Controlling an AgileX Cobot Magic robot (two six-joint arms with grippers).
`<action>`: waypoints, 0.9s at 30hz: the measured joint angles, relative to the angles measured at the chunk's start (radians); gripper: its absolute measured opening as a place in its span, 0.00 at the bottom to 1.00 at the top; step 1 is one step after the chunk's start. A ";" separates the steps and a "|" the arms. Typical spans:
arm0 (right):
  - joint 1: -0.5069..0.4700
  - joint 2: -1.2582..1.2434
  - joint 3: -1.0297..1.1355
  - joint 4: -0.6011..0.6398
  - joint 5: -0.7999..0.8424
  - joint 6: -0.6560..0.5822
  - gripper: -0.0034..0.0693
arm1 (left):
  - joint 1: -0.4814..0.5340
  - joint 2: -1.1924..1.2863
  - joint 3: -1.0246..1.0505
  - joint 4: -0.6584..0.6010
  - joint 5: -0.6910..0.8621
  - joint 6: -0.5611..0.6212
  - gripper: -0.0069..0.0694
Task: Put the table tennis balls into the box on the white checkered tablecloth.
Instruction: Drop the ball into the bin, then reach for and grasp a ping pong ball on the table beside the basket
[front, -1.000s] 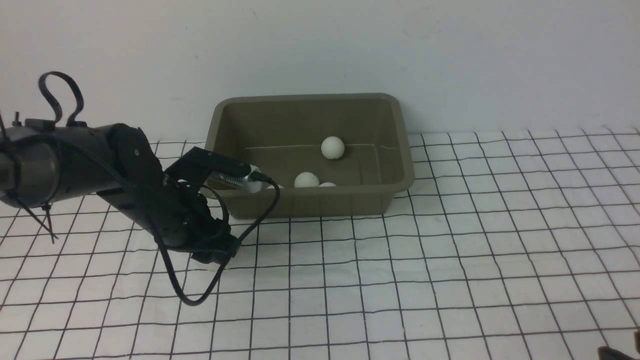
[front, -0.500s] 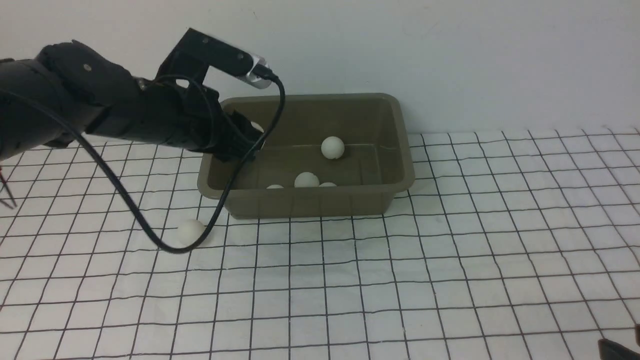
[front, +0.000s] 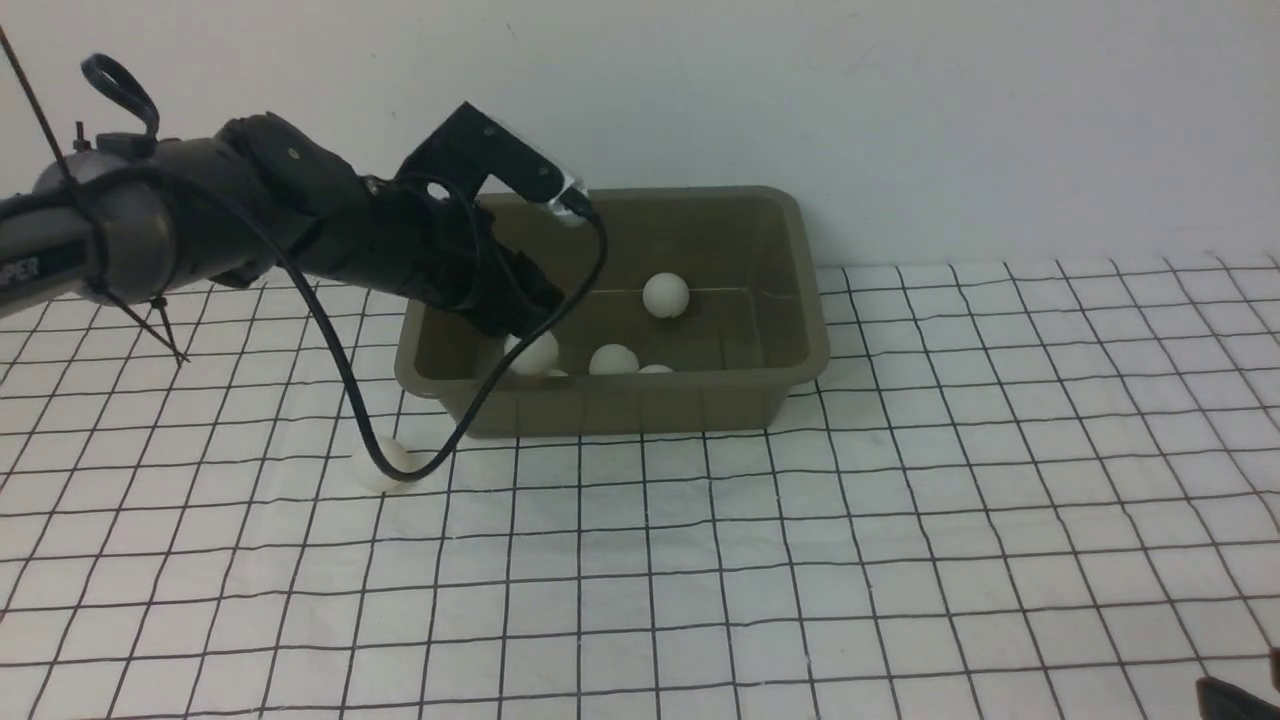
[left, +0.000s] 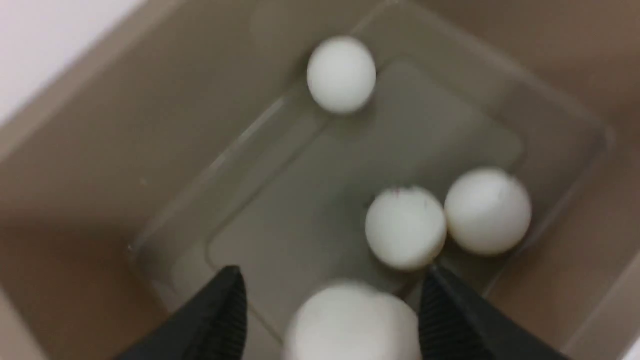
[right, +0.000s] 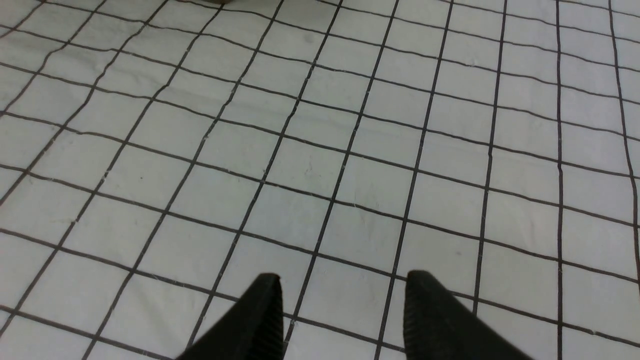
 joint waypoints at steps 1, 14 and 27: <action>0.000 0.000 0.000 0.000 0.000 0.000 0.48 | 0.000 -0.025 -0.003 0.003 0.005 -0.020 0.65; 0.000 0.000 0.000 0.000 0.000 0.000 0.48 | 0.097 -0.342 -0.013 0.611 0.423 -0.566 0.48; 0.000 0.000 0.000 0.000 0.000 0.000 0.48 | 0.180 -0.200 0.065 0.528 0.502 -0.460 0.47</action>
